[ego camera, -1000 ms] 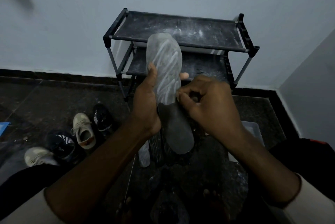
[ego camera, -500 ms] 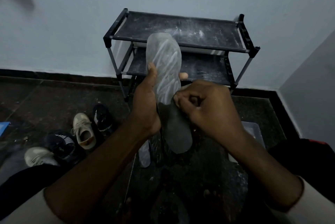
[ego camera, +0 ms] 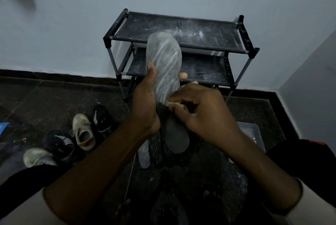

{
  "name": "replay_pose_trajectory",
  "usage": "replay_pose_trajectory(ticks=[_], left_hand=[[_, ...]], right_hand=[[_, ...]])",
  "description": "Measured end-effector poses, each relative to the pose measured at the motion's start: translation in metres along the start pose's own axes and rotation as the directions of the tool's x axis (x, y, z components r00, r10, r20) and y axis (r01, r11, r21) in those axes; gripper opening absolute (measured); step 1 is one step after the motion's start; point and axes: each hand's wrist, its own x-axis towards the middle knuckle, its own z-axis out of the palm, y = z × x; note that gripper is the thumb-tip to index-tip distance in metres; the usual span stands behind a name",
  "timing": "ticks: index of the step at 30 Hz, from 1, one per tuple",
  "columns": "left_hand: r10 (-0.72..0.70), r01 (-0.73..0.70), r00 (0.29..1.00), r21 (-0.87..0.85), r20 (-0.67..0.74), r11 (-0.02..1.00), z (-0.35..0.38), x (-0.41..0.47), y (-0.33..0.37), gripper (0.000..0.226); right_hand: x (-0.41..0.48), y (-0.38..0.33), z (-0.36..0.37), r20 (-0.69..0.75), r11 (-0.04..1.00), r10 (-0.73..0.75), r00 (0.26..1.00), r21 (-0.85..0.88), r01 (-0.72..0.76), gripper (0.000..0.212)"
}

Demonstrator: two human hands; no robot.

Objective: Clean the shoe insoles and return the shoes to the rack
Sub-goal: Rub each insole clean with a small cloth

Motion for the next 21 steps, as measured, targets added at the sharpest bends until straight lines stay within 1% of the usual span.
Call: replay_pose_trajectory(ticks=[1, 3, 5, 6, 9, 10, 13, 14, 17, 18, 21], left_hand=[[0.001, -0.001, 1.000, -0.008, 0.006, 1.000, 0.001, 0.000, 0.002, 0.063], [0.003, -0.003, 1.000, 0.000, 0.013, 1.000, 0.002, -0.001, 0.003, 0.062], [0.001, -0.001, 1.000, -0.010, 0.003, 1.000, 0.002, -0.002, 0.001, 0.061], [0.004, -0.004, 1.000, -0.011, -0.001, 1.000, 0.002, -0.003, -0.001, 0.061], [0.009, -0.009, 1.000, -0.003, -0.005, 1.000, 0.001, -0.001, -0.001, 0.060], [0.005, -0.005, 1.000, -0.003, -0.004, 1.000, 0.001, -0.001, -0.001, 0.061], [-0.006, 0.006, 1.000, -0.005, 0.009, 1.000, 0.001, -0.002, 0.000, 0.061], [-0.007, 0.007, 1.000, -0.012, 0.004, 1.000, 0.001, -0.002, -0.001, 0.060], [0.007, -0.007, 1.000, 0.008, -0.012, 1.000, 0.001, -0.002, -0.002, 0.061], [0.005, -0.005, 1.000, 0.010, -0.016, 1.000, 0.002, -0.002, -0.001, 0.061], [-0.013, 0.013, 1.000, -0.006, -0.013, 1.000, 0.003, -0.004, 0.001, 0.062]], right_hand=[[0.000, 0.001, -0.001, -0.002, 1.000, 0.012, 1.000, 0.012, -0.012, 0.012], [0.002, 0.006, -0.005, -0.078, 0.999, 0.047, 0.996, 0.024, -0.045, 0.011], [0.004, 0.004, -0.003, -0.147, 0.999, 0.040, 0.988, 0.015, -0.038, 0.009], [0.004, 0.001, -0.001, -0.144, 1.000, 0.026, 0.989, 0.018, -0.024, 0.009], [0.000, -0.004, 0.003, -0.044, 0.998, 0.016, 0.999, 0.054, -0.013, 0.011], [0.000, -0.002, 0.002, -0.048, 0.998, 0.027, 0.998, 0.058, -0.024, 0.011], [0.005, 0.003, -0.001, -0.143, 0.994, 0.075, 0.987, 0.083, -0.064, 0.010], [0.006, 0.001, 0.000, -0.141, 0.993, 0.073, 0.987, 0.103, -0.059, 0.010], [0.002, -0.008, 0.003, -0.022, 0.991, 0.034, 0.999, 0.134, -0.031, 0.012], [0.001, -0.008, 0.002, -0.011, 0.989, 0.040, 0.999, 0.142, -0.038, 0.013], [0.006, -0.001, -0.001, -0.104, 0.982, 0.088, 0.991, 0.176, -0.069, 0.012]])
